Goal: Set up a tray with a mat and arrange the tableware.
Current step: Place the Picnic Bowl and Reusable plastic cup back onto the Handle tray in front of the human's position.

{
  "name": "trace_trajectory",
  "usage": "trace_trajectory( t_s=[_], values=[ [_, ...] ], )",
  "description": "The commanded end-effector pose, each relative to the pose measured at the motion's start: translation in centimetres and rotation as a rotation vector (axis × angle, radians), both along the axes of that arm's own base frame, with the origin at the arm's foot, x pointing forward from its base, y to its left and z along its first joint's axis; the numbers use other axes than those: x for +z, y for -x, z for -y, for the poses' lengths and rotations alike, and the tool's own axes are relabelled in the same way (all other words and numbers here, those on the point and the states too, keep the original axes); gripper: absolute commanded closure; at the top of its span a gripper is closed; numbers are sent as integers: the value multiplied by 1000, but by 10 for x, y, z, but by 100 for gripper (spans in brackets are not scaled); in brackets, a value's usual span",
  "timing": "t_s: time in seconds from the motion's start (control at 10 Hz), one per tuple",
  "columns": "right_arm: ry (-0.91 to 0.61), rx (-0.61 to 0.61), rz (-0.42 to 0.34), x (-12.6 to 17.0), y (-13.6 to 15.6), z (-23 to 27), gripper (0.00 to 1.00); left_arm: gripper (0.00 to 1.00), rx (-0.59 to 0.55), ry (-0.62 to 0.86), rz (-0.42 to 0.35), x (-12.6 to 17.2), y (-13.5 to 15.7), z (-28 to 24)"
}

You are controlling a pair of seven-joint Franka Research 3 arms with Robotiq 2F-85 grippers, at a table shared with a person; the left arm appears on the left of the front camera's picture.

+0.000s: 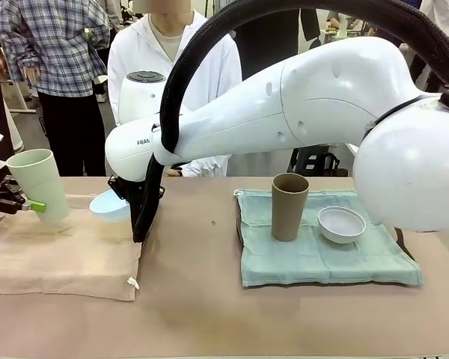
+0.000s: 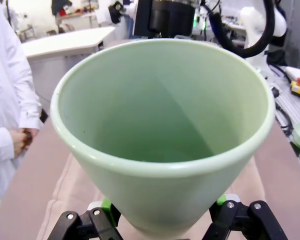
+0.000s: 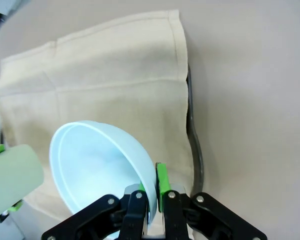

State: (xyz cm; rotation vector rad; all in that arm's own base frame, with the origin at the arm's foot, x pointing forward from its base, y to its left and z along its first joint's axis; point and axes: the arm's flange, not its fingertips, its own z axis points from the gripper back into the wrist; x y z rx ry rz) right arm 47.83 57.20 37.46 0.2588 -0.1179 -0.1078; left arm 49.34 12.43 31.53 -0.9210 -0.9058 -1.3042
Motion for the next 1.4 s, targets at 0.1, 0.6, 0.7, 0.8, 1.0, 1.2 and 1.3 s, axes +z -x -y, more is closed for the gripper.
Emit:
trace_trajectory(
  t_s=[0.1,0.6,0.7,0.8,1.0,1.2,1.3],
  values=[
    [-8,25,-9,-20,-7,-5,93,18,-33,-63,24,-15,-6,15],
    [-44,53,3,-40,-12,-2,93,18,-23,-90,29,-33,-19,26],
    [-46,56,-5,-45,-12,-2,93,18,-19,-91,27,-39,-21,25],
    [-48,53,-6,-48,-15,-2,93,18,-28,-85,34,-41,-25,25],
    [-43,55,-15,-56,-17,-4,93,18,-31,-83,34,-47,-26,24],
    [-23,77,-7,-54,-16,-5,33,0,-41,-83,30,-49,-27,23],
    [-4,73,-1,-46,-13,-6,33,0,-36,-79,30,-44,-24,20]
  ],
)
